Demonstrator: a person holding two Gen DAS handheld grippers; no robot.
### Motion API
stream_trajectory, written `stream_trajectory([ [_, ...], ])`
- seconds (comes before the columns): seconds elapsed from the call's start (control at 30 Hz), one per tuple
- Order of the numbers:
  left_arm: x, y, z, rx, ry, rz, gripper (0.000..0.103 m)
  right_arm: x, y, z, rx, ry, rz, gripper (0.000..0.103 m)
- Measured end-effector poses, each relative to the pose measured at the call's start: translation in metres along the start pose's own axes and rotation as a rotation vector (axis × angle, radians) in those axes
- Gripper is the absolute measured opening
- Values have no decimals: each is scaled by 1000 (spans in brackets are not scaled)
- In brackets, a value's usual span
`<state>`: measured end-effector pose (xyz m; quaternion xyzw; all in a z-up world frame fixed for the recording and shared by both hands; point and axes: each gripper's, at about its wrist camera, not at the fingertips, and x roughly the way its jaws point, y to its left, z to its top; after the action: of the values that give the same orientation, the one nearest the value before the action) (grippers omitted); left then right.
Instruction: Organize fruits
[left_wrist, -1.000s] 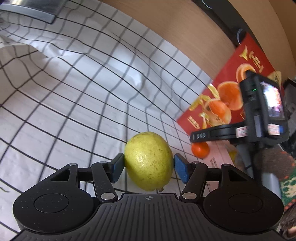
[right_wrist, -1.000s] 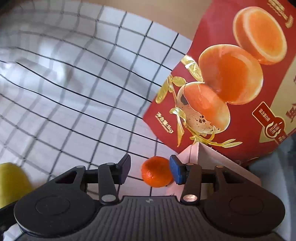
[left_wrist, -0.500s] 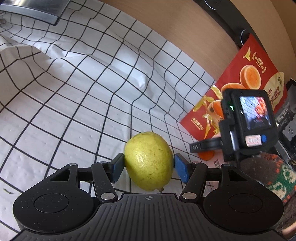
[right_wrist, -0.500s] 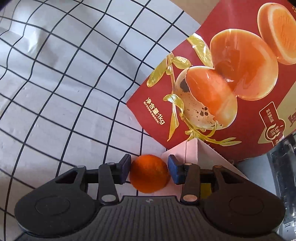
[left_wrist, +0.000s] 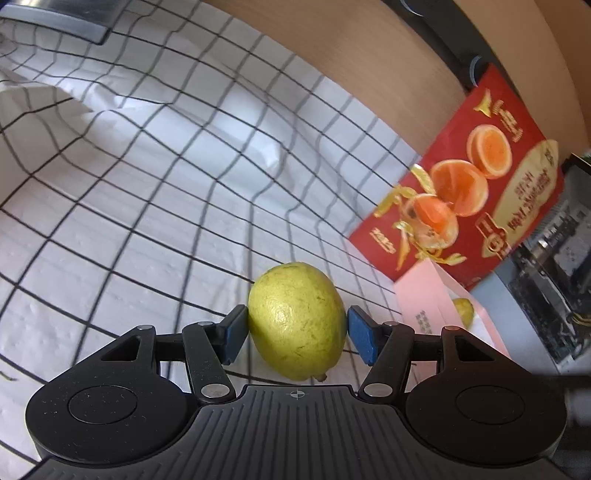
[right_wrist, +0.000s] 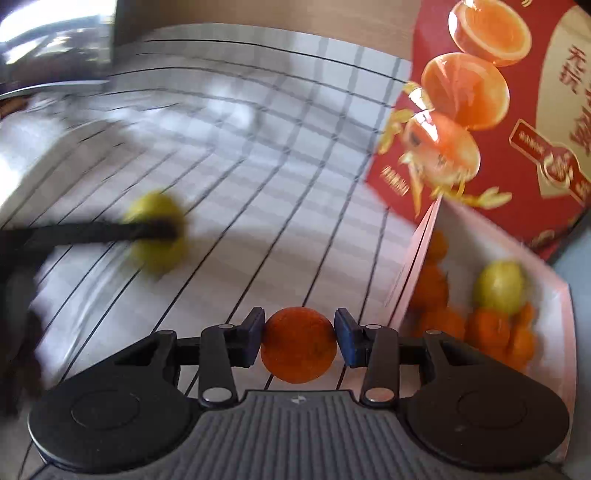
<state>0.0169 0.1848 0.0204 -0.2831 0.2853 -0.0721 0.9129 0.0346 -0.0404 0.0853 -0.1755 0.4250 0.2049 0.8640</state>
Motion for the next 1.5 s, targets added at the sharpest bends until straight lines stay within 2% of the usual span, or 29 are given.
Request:
stream_trajectory([
  [0.13,0,-13,-4,71,15,-77,64,-29,11,-44,-35,-34,37,41],
  [0.23,4,-25,-10,127,57,-145,64,-38,2,-63,-20,-73,48,41],
  [0.4,15,-39,-21,185,151,-203,64,-39,-6,-87,-27,-131,0,41],
  [0.47,17,-40,-24,189,160,-201,64,-38,-11,-94,-16,-145,-3,46],
  [0.53,18,-39,-24,184,163,-192,65,-40,-16,-101,5,-170,-7,71],
  [0.73,16,-35,-22,157,163,-203,64,-37,-36,-114,121,-185,18,86],
  [0.87,16,-38,-23,165,172,-206,64,-36,-43,-125,161,-218,26,93],
  [1.0,9,-49,-33,187,206,-199,64,-35,-47,-133,175,-201,74,94],
  [1.17,-7,-70,-52,261,228,-174,64,-36,-52,-141,143,-188,116,97],
  [1.27,-17,-80,-62,288,232,-147,64,-32,-58,-144,163,-165,171,98],
  [1.4,-29,-97,-78,331,283,-162,65,-32,-63,-145,158,-162,185,98],
  [1.5,-36,-115,-89,418,296,-129,65,-34,-66,-148,158,-157,193,99],
])
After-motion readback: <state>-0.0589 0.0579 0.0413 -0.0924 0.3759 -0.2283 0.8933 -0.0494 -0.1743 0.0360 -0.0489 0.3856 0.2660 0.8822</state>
